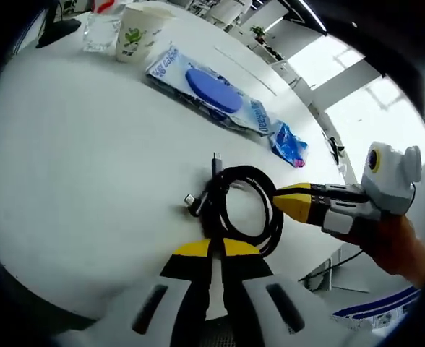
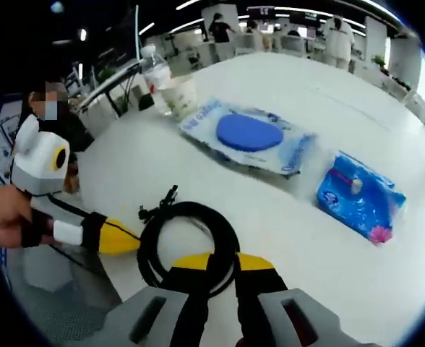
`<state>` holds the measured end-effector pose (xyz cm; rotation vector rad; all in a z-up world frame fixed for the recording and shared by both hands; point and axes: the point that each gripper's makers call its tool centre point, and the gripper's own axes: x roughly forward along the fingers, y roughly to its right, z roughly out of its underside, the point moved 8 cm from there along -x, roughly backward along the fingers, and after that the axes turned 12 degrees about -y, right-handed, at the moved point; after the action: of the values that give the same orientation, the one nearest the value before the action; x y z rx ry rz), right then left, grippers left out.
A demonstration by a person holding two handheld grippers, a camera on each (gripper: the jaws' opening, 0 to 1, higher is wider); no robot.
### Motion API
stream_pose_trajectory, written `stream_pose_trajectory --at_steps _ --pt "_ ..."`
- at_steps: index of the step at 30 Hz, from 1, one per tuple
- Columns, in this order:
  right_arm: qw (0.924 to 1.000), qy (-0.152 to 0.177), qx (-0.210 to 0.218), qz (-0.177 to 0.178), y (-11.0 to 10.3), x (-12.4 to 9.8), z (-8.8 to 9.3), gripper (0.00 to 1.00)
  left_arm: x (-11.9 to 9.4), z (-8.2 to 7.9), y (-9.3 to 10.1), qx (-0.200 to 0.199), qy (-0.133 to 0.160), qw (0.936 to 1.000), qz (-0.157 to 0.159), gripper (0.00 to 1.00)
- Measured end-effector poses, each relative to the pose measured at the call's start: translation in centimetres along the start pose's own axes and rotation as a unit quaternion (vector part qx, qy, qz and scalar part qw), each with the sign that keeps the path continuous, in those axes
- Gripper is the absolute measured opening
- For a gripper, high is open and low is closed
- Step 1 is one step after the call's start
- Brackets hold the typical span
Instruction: Arrange the tabletop items into an orderly group along one side of the table until the central work area is clear of visible clutter.
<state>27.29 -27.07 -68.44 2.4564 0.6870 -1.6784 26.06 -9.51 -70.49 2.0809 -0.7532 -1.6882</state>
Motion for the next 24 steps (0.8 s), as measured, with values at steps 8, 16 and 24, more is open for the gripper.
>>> stream_pose_trajectory --at_steps 8,16,24 --pt "0.9973 0.035 0.065 0.001 0.4 -1.6 2.1 0.00 2.0 -2.2 2.1 0.047 -0.017 0.9987 0.010 0.00" --pt "0.9945 0.040 0.093 0.027 1.7 -2.0 3.2 0.00 4.0 -4.2 4.0 0.095 -0.033 0.9949 0.006 0.00" --pt "0.9905 0.041 0.125 0.040 4.3 -2.6 4.5 0.00 4.7 -5.6 4.3 0.117 -0.043 0.9922 -0.001 0.00"
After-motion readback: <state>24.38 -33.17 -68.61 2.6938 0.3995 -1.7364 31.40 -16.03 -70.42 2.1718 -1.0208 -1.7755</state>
